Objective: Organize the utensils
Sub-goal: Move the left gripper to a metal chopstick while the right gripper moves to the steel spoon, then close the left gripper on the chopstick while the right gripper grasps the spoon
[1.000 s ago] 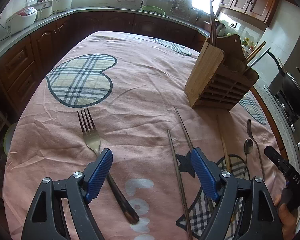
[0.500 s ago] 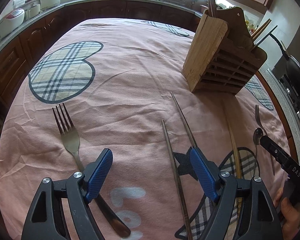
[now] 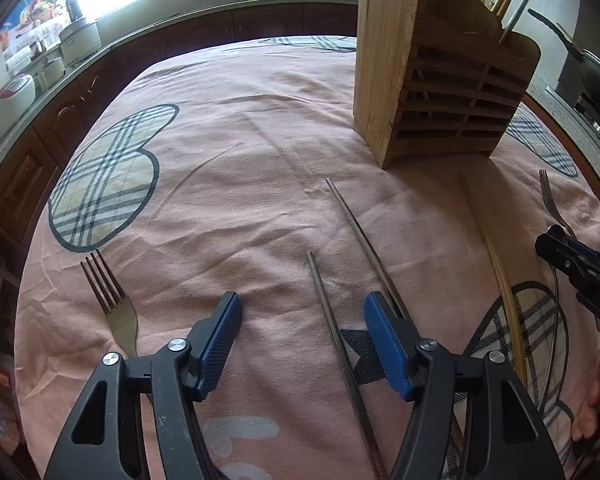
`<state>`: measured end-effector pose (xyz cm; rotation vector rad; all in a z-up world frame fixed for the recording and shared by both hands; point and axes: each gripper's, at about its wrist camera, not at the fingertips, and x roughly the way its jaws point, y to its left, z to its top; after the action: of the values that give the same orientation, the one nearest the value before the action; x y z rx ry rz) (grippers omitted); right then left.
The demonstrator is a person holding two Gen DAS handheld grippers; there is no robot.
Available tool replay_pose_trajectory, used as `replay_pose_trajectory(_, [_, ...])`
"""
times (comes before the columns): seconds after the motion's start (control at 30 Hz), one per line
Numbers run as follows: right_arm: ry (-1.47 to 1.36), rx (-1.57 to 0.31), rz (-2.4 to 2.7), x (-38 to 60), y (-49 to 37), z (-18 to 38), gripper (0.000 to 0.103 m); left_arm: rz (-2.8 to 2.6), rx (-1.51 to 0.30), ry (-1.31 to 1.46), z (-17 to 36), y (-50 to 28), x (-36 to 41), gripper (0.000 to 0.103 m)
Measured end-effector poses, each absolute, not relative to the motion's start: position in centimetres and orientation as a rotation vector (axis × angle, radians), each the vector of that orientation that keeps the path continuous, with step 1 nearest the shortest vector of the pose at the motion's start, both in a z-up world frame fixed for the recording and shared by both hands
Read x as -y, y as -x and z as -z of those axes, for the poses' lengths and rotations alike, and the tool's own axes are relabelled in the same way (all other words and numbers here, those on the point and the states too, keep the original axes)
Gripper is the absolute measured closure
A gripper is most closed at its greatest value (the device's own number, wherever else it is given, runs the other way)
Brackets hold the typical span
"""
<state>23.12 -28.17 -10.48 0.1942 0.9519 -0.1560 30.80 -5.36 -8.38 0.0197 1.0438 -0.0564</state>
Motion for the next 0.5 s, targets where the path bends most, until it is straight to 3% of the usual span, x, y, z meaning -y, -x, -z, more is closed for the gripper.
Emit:
replay_pose_trajectory(0.07, [-0.182,-0.953,0.163,28.2,-23.3,10.5,0.071,0.072,-1.041,-0.027,8.3,-30.8,5.8,0.058])
replay_pose_trajectory(0.2, [-0.202,-0.945,0.141,28.4,-23.2,10.4,0.071,0.111,-1.042,-0.013,8.2,-31.1,6.1,0.094])
replay_pose_trajectory(0.33, [-0.236,-0.926,0.108,28.6,-22.8,10.1,0.072,0.154,-1.048,0.065,8.1,-31.1,4.8,0.097])
replay_pose_trajectory(0.37, [-0.243,-0.917,0.101,28.7,-22.7,9.9,0.093,0.174,-1.049,0.106,8.1,-31.1,4.2,0.098])
replay_pose_trajectory(0.43, [-0.266,-0.908,0.089,28.8,-22.5,9.4,0.100,0.199,-1.047,0.184,7.5,-30.8,2.8,0.099])
replay_pose_trajectory(0.5, [-0.265,-0.903,0.077,28.8,-22.3,9.0,0.100,0.202,-1.029,0.215,7.0,-30.6,1.8,0.100])
